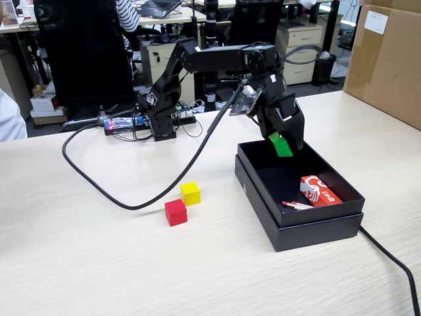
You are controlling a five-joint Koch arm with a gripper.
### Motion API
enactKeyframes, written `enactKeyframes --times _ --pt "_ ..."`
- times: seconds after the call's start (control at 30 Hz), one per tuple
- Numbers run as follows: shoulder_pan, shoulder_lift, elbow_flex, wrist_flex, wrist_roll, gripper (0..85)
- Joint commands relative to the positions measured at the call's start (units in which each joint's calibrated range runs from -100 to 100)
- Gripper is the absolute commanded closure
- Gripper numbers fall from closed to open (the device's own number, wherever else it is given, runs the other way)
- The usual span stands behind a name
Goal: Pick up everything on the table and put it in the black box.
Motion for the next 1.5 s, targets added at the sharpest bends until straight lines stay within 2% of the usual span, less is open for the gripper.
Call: enactKeyframes --times 0.0,0.13,0.23,0.33,0.37,0.43,0.6,0.77,0.83,0.97,1.23,1.47 --pt "0.44 1.53 5.19 -0.15 0.83 84.6" --pt "0.24 4.51 4.46 -1.87 1.61 84.3" --pt "0.10 6.12 3.19 -4.29 1.71 70.6" --pt "0.05 6.58 2.01 -4.81 2.05 66.5" --pt "0.05 6.58 0.75 -4.90 2.10 55.7" --pt "0.05 6.35 0.38 -4.90 2.05 45.4" --pt "-0.10 2.45 1.02 -4.90 2.05 43.5" --pt "-1.90 -12.13 5.37 -4.81 1.17 43.5" --pt "-5.37 -22.68 6.19 -4.81 -1.51 43.8" --pt "-11.04 -28.76 1.92 -4.81 -6.01 43.6" --pt "-17.97 -28.19 -10.95 -4.81 -9.52 36.8" --pt "-20.46 -21.53 -18.47 -4.55 -10.31 35.9"
